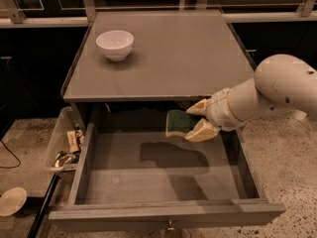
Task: Pick sponge from top drawer and place on counter
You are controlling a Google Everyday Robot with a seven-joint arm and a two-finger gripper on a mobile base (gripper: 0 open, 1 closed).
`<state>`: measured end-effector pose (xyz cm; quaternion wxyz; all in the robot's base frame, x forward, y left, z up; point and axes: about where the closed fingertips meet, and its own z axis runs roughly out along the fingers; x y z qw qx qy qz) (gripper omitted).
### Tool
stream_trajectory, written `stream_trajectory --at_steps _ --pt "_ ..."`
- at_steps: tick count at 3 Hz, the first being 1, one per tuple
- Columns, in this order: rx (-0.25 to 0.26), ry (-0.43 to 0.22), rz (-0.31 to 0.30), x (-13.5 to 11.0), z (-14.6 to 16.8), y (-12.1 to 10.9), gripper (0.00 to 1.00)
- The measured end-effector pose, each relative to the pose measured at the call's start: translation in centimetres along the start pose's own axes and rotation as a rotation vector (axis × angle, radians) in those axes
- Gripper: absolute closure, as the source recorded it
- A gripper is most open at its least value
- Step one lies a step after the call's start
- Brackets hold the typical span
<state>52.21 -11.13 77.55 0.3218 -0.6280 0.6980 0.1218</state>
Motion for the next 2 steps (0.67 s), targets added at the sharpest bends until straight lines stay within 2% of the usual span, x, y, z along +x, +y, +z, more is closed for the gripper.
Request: stream_trajectory --at_steps 1,2 --pt "0.008 -0.002 -0.043 -1.7 -1.1 -0.2 1.0" --pt "0.132 0.028 -0.178 -7.5 -7.3 -3.8 1.0"
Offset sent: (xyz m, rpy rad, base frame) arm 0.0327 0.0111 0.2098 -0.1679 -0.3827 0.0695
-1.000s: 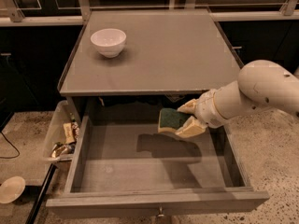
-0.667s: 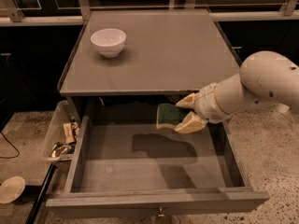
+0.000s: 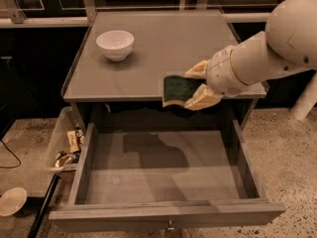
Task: Pick sponge from top drawer and place on counter
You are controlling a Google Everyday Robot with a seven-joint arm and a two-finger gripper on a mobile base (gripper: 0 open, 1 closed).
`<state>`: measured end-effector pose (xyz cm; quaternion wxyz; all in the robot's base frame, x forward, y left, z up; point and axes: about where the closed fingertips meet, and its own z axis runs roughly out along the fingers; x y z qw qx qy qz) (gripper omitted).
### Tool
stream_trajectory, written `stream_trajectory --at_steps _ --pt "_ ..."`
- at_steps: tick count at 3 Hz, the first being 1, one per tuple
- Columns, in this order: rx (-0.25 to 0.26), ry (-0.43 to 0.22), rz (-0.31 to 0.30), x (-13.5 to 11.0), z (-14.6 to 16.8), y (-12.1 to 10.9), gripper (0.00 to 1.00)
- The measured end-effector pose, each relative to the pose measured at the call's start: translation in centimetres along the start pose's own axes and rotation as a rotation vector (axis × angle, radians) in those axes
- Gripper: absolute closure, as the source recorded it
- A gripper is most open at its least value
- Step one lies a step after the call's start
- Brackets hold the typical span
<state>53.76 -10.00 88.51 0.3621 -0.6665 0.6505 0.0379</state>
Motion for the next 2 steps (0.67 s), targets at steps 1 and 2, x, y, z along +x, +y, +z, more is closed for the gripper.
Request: stream_trajectory --at_steps 1,2 --pt "0.0 0.0 0.0 0.0 0.0 0.0 1.0" --pt "0.005 -0.011 -0.018 0.0 0.4 -1.3 1.0"
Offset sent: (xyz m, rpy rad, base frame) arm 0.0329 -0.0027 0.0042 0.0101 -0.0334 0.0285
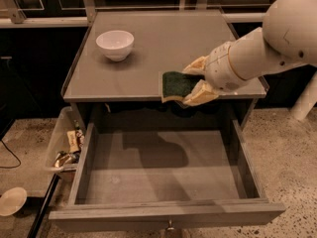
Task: Pick sponge from top drawer and place on counter
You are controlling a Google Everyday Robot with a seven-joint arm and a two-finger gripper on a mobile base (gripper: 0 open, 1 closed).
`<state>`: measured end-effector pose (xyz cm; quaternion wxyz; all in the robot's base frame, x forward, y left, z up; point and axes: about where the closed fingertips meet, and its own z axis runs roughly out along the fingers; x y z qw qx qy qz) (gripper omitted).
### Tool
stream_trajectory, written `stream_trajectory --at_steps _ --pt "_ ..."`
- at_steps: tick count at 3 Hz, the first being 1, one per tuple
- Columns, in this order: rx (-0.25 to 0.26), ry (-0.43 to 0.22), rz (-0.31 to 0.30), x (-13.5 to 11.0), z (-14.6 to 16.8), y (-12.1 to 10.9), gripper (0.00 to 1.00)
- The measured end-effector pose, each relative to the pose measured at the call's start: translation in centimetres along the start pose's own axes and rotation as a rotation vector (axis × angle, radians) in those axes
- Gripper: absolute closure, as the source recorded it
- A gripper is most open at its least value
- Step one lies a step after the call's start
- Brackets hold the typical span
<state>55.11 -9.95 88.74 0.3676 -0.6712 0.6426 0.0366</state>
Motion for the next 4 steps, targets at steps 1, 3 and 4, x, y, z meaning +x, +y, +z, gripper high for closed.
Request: stream_trajectory --at_steps 1,3,4 --pt "0.014 -0.005 -0.031 0.8 0.6 -3.6 1.0" --pt "0.015 -0.094 -0.017 2.2 3.5 -10.9 1.0" --pt "0.014 -0.135 0.026 3.6 5.1 -13.6 1.0"
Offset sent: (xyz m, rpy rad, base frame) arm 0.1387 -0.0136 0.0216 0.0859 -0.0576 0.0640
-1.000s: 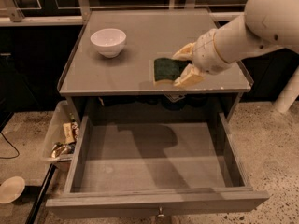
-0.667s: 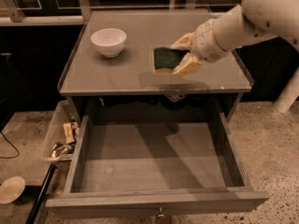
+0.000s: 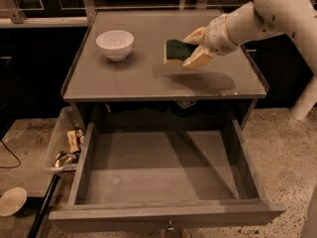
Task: Pick sponge from top drawer and place on counter
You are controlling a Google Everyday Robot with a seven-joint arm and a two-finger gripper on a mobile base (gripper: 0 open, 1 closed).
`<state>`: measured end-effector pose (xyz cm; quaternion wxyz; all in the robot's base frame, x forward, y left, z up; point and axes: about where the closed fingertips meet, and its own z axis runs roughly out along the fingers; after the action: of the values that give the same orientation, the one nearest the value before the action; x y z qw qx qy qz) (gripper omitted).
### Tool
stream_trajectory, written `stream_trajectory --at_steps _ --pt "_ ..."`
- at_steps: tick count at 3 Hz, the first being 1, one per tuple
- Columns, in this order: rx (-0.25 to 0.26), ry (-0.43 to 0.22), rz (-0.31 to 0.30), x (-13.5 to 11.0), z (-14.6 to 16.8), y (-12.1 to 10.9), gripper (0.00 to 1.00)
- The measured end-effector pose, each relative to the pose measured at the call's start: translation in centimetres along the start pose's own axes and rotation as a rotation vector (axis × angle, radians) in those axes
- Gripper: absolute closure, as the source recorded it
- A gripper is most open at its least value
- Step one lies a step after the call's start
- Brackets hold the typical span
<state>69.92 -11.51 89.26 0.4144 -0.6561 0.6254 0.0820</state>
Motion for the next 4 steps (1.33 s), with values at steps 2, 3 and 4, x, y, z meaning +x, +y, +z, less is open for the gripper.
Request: stream_trajectory --at_steps 2,3,4 --pt "0.069 -0.082 0.262 3.8 1.7 -3.1 1.0" --pt "0.069 -0.086 0.275 3.9 1.9 -3.2 0.83" --pt "0.069 -0.086 0.275 3.9 1.9 -3.2 0.6"
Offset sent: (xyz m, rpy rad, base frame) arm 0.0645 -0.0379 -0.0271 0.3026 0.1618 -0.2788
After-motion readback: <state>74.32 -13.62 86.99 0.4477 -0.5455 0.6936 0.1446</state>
